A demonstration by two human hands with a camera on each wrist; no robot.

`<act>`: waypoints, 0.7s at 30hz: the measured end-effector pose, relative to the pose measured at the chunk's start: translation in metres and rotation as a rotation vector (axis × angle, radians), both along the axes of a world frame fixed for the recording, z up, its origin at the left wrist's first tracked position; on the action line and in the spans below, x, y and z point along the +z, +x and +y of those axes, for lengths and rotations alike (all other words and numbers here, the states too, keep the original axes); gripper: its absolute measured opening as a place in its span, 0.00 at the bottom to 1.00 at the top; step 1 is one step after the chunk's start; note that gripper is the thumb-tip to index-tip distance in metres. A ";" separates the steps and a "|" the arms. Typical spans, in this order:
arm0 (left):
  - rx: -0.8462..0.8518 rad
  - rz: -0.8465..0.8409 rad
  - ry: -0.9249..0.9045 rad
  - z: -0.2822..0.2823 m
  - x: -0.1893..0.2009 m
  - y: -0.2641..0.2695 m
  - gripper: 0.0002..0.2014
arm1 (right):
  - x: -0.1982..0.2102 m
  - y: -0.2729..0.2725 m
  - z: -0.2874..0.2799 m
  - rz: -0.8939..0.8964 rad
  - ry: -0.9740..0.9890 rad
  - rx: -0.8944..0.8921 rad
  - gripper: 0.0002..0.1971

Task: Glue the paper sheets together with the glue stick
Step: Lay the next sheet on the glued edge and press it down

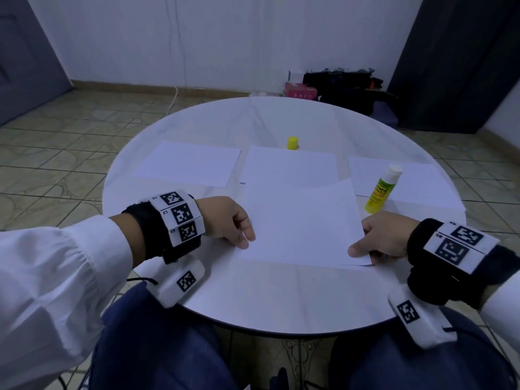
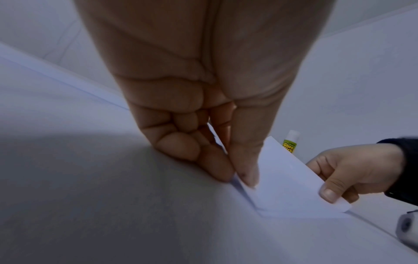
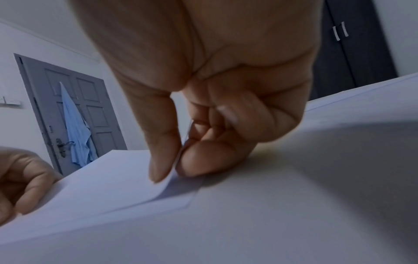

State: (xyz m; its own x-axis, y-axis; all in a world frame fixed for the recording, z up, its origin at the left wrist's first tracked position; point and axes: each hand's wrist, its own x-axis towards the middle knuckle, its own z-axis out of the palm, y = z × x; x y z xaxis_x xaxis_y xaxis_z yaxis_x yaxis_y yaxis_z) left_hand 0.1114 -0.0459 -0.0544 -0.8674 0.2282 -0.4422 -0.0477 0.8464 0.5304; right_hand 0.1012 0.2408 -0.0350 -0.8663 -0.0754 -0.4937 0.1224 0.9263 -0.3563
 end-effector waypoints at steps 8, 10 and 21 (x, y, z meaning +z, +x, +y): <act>-0.014 -0.016 -0.005 0.000 0.001 -0.001 0.09 | -0.001 -0.001 0.001 -0.002 -0.022 -0.001 0.11; -0.016 -0.013 -0.013 -0.001 0.000 0.000 0.09 | -0.002 -0.001 0.001 -0.004 -0.025 0.000 0.11; -0.012 -0.005 -0.022 0.002 0.001 0.002 0.09 | -0.004 -0.003 0.002 0.010 -0.024 0.009 0.09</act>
